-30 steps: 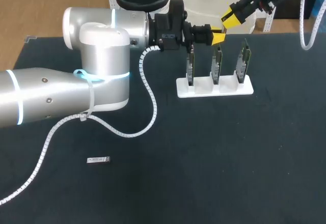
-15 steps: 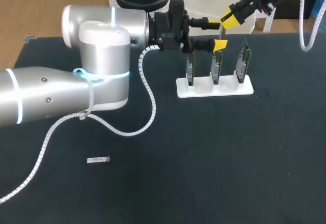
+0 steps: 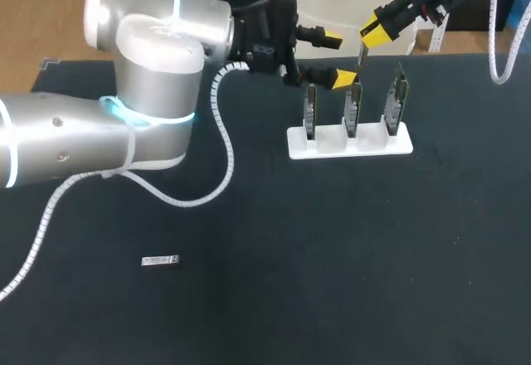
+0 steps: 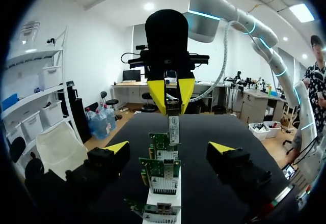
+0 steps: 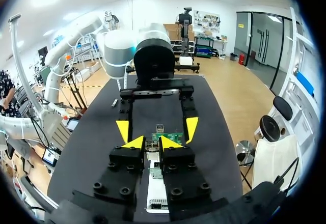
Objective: Pick up the optical module with the left hand, and insert it into the network port with the right hand.
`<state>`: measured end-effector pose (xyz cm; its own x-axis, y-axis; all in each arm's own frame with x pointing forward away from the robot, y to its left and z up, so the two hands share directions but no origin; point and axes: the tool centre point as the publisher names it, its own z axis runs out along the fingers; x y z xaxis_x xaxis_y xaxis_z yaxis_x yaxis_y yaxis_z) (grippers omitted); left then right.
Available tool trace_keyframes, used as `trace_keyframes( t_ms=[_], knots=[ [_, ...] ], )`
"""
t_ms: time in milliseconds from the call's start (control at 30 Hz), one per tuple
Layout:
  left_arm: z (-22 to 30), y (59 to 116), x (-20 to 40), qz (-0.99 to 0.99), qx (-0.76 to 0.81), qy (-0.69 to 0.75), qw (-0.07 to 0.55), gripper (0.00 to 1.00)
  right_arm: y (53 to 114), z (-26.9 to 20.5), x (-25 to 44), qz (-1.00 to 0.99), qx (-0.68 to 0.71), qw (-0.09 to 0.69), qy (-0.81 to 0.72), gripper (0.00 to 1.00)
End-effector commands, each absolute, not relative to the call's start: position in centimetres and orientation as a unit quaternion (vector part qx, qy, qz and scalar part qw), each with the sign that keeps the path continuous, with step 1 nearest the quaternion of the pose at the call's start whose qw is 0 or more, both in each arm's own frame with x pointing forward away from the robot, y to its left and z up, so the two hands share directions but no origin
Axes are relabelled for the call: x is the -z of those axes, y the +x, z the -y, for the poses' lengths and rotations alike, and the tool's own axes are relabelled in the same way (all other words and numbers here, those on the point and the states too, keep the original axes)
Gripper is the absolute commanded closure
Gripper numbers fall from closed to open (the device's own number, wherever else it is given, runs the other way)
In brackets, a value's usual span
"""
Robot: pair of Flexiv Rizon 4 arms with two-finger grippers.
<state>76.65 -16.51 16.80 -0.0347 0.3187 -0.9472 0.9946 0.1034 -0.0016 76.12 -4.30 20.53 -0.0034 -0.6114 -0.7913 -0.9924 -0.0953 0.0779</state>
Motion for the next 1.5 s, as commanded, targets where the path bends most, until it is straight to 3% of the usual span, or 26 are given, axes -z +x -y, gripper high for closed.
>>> trace_keyframes(
  t_ms=[33,700,1500],
  knots=[
    [16.1,77.4,-17.4,-0.617,0.37,0.561,0.409,0.0,75.9,4.3,-20.4,-0.616,-0.349,0.275,-0.651,1.0],
    [15.8,76.9,-15.7,-0.643,0.306,0.606,0.354,0.0,76.2,4.5,-20.3,-0.619,-0.348,0.276,-0.648,1.0],
    [16.2,75.6,-14.7,-0.644,0.275,0.63,0.336,0.0,76.1,4.6,-20.1,-0.62,-0.347,0.278,-0.646,1.0]
  ],
)
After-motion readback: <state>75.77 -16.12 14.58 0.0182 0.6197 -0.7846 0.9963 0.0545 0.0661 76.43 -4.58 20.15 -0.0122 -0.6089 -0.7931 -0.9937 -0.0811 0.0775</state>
